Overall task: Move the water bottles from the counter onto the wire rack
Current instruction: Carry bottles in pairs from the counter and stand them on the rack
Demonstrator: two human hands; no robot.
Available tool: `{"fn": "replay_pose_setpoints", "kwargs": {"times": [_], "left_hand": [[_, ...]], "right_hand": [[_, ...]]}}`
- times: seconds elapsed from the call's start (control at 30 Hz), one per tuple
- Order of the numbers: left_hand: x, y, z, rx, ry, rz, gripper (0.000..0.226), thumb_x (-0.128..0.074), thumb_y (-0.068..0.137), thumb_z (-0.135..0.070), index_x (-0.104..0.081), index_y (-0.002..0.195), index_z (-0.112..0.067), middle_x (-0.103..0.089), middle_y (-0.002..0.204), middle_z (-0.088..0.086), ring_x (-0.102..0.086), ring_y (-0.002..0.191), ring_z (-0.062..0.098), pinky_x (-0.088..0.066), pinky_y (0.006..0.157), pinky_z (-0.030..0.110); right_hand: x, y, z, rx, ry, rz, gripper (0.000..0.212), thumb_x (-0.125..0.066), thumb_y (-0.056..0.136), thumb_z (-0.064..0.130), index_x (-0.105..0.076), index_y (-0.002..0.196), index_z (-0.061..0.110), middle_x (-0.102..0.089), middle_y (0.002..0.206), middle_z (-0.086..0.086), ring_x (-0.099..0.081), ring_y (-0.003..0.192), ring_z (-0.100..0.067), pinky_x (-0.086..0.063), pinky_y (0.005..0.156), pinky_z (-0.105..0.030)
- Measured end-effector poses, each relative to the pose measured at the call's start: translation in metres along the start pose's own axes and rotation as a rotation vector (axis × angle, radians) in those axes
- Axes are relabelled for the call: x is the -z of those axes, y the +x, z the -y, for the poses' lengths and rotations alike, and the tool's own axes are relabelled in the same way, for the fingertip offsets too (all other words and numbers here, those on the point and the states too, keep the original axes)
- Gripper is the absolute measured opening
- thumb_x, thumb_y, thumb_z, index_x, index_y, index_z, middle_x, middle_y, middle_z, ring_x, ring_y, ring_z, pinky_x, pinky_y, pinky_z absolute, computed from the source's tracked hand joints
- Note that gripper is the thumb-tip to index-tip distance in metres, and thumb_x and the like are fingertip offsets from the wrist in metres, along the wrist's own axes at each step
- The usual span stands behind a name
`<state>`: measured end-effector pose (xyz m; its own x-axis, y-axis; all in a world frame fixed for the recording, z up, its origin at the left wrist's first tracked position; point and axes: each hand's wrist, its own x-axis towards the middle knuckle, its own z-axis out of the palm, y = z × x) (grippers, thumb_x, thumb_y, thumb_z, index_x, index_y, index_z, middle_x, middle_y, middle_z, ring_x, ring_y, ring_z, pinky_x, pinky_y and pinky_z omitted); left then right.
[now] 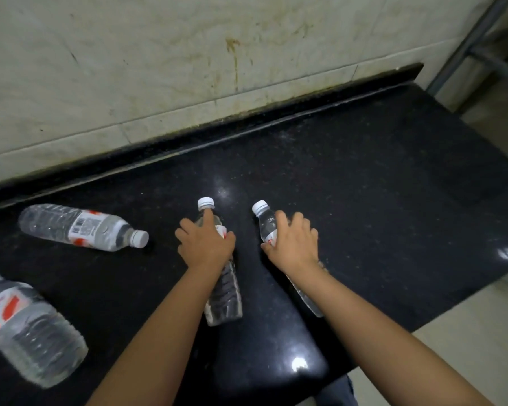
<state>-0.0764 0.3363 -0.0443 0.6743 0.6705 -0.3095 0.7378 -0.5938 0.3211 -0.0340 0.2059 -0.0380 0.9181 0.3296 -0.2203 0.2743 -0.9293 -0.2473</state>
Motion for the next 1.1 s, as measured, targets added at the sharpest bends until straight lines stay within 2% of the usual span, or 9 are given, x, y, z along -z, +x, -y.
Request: {"fn": "replay_pose_setpoints", "kwargs": {"times": [0.13,0.23,0.33,0.43,0.6,0.83,0.97,1.1], "left_hand": [[0.005,-0.01,-0.002,-0.056,-0.046,0.032,0.063,-0.059,0.083,-0.032,-0.03,0.139,-0.025,-0.031,0.128,0.019,-0.035,0.117,0.035,-0.043,0.091,0.041],[0.012,-0.029,-0.022,-0.215,0.001,-0.011,0.06,-0.062,0.08,-0.027,-0.04,0.136,-0.026,-0.038,0.119,0.014,-0.042,0.111,0.029,-0.043,0.082,0.033],[0.021,-0.054,-0.065,-0.394,0.073,-0.091,0.063,-0.063,0.079,-0.028,-0.037,0.136,-0.031,-0.038,0.115,0.01,-0.043,0.107,0.025,-0.044,0.076,0.031],[0.026,-0.09,-0.128,-0.532,0.096,-0.223,0.063,-0.063,0.079,-0.028,-0.038,0.136,-0.03,-0.039,0.116,0.011,-0.042,0.108,0.026,-0.04,0.07,0.03],[0.015,-0.162,-0.249,-0.685,-0.023,-0.398,0.063,-0.067,0.076,-0.024,-0.044,0.135,-0.024,-0.043,0.114,0.019,-0.044,0.104,0.033,-0.044,0.071,0.037],[-0.006,-0.242,-0.416,-0.912,-0.203,-0.5,0.06,-0.065,0.072,-0.032,-0.052,0.129,-0.021,-0.047,0.105,0.022,-0.049,0.095,0.035,-0.042,0.069,0.035],[-0.01,-0.262,-0.501,-1.037,-0.225,-0.536,0.061,-0.075,0.071,-0.02,-0.054,0.128,-0.016,-0.049,0.103,0.027,-0.052,0.093,0.039,-0.046,0.07,0.04],[-0.017,-0.26,-0.583,-1.115,-0.243,-0.615,0.063,-0.076,0.07,-0.019,-0.054,0.128,-0.011,-0.05,0.1,0.028,-0.053,0.089,0.04,-0.037,0.066,0.033]], "right_hand": [[0.017,-0.007,-0.014,-0.005,0.188,-0.025,0.053,-0.065,0.079,0.035,-0.04,0.119,0.012,-0.043,0.122,-0.012,-0.043,0.115,-0.03,-0.039,0.092,-0.038],[0.04,-0.018,-0.042,0.017,0.322,-0.098,0.049,-0.066,0.078,0.035,-0.042,0.112,0.01,-0.045,0.116,-0.01,-0.046,0.109,-0.028,-0.042,0.086,-0.035],[0.069,-0.031,-0.079,0.017,0.469,-0.16,0.046,-0.069,0.075,0.035,-0.042,0.103,0.011,-0.043,0.108,-0.006,-0.047,0.106,-0.025,-0.041,0.08,-0.032],[0.107,-0.046,-0.128,0.048,0.544,-0.262,0.042,-0.071,0.073,0.033,-0.041,0.095,0.015,-0.038,0.097,-0.001,-0.048,0.103,-0.025,-0.039,0.076,-0.03],[0.184,-0.078,-0.245,0.116,0.529,-0.443,0.055,-0.074,0.071,0.03,-0.047,0.114,0.008,-0.045,0.111,-0.009,-0.046,0.109,-0.025,-0.039,0.086,-0.031],[0.299,-0.098,-0.393,0.077,0.446,-0.718,0.059,-0.075,0.07,0.029,-0.047,0.115,0.005,-0.046,0.116,-0.013,-0.044,0.114,-0.028,-0.037,0.091,-0.033],[0.353,-0.086,-0.458,0.057,0.442,-0.879,0.057,-0.076,0.069,0.027,-0.048,0.113,0.004,-0.047,0.116,-0.013,-0.044,0.113,-0.029,-0.035,0.084,-0.029],[0.405,-0.055,-0.51,0.084,0.404,-0.975,0.059,-0.075,0.07,0.028,-0.046,0.115,0.003,-0.048,0.119,-0.015,-0.044,0.114,-0.029,-0.035,0.089,-0.03]]}}
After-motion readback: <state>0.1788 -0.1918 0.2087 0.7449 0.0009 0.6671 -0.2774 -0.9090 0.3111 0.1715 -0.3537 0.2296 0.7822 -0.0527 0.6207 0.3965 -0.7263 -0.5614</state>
